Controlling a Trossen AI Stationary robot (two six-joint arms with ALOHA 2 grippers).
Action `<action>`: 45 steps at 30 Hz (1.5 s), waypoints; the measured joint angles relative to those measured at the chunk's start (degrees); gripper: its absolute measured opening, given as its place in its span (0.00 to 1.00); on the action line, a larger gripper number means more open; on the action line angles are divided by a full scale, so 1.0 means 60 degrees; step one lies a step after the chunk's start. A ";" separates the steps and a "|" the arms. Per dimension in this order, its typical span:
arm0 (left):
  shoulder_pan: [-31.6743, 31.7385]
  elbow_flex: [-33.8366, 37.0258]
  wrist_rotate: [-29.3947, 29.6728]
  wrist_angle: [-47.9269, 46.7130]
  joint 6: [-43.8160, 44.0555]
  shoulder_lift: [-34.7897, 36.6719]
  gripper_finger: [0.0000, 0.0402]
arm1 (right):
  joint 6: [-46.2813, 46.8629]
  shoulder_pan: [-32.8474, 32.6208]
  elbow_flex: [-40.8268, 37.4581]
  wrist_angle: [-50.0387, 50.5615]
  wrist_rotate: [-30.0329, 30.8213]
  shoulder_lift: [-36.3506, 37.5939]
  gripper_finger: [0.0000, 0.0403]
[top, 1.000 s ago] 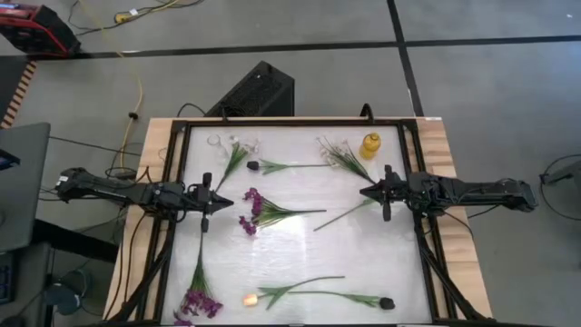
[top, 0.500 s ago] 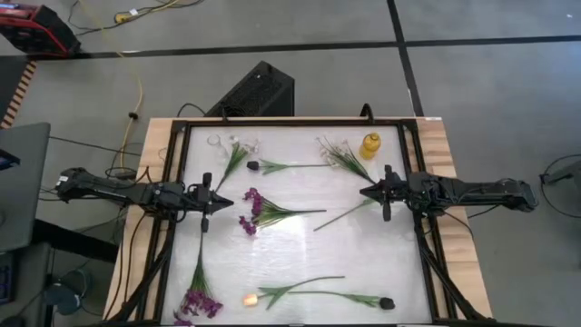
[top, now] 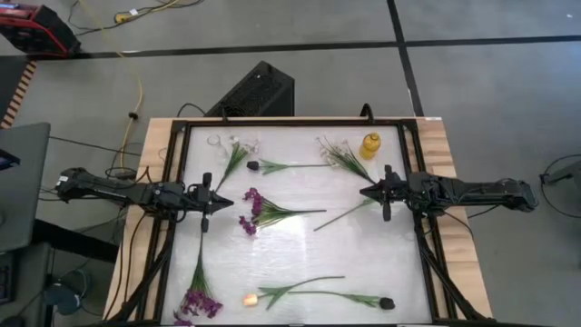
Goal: Sort flowers into vase by color
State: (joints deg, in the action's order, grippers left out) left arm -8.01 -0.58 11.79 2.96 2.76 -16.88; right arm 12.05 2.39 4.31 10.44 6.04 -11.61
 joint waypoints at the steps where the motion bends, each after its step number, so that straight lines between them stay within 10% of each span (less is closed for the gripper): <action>1: 0.0000 -0.0003 0.0000 0.0000 0.0000 0.0002 0.00 | 0.0000 0.0003 -0.0002 0.0000 0.0000 0.0000 0.11; 25: 0.0004 -0.0044 0.1035 0.2084 0.1059 -0.0001 0.00 | 0.0480 0.0352 0.0270 -0.1984 0.0854 -0.0308 0.11; 45: 0.0000 -0.0073 0.1325 0.2441 0.1314 -0.0546 0.00 | 0.0729 0.1789 0.4674 0.3070 0.0765 -0.7367 0.15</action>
State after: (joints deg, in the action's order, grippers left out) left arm -8.01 -1.02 19.74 17.61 10.65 -20.15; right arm 16.43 13.13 32.35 28.86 10.63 -55.81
